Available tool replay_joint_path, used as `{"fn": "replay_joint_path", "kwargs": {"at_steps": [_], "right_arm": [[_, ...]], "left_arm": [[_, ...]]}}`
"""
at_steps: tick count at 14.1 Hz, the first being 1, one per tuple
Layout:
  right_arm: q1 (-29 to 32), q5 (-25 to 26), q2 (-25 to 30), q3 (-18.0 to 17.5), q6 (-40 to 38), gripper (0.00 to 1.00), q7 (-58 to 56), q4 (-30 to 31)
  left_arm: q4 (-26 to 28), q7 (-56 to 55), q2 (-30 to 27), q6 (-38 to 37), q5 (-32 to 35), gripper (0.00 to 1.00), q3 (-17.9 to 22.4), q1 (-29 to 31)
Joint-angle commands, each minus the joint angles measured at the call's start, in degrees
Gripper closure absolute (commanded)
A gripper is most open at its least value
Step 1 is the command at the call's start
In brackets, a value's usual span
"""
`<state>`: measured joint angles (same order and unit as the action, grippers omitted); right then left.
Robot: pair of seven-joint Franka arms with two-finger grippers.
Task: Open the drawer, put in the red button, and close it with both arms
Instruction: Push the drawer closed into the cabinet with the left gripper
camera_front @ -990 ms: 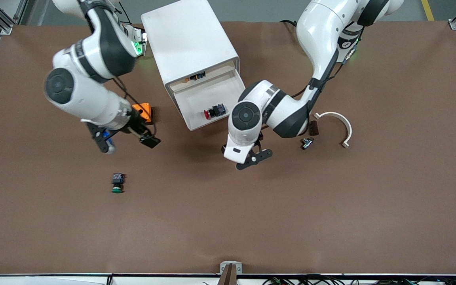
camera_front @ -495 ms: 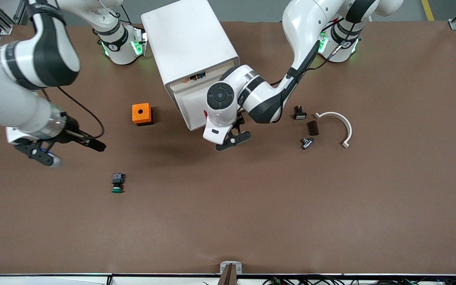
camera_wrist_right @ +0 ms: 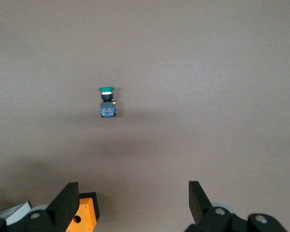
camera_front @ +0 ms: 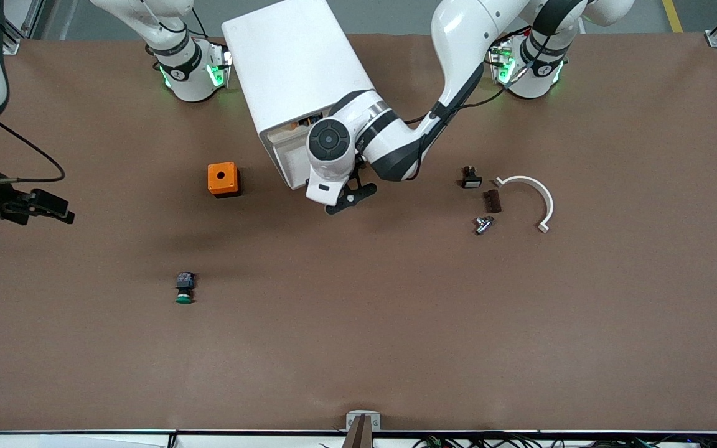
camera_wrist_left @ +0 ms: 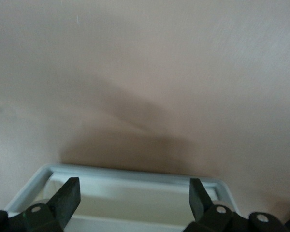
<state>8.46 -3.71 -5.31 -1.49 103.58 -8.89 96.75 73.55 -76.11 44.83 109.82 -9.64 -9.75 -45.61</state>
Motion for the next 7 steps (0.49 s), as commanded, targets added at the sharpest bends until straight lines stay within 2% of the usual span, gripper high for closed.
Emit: {"fn": "replay_joint_path", "kwargs": {"at_steps": [1,4,7], "right_arm": [[0.3,3.5,4.5,-1.4,-2.0,0.00,-0.7,0.5],[0.2,4.2,6.0,-1.6,-3.5,0.00,0.7,-0.7],[0.2,4.2,5.5,-1.6,-9.4,0.00,0.7,-6.9]], "left_arm": [[1.8,-0.8,-0.4,0.1,-4.1,0.01,-0.5,-0.3],[2.7,-0.7,-0.4,0.1,-8.4,0.01,-0.7,-0.3],[3.8,-0.3,-0.3,0.1,-14.3,0.01,-0.7,-0.1]]}}
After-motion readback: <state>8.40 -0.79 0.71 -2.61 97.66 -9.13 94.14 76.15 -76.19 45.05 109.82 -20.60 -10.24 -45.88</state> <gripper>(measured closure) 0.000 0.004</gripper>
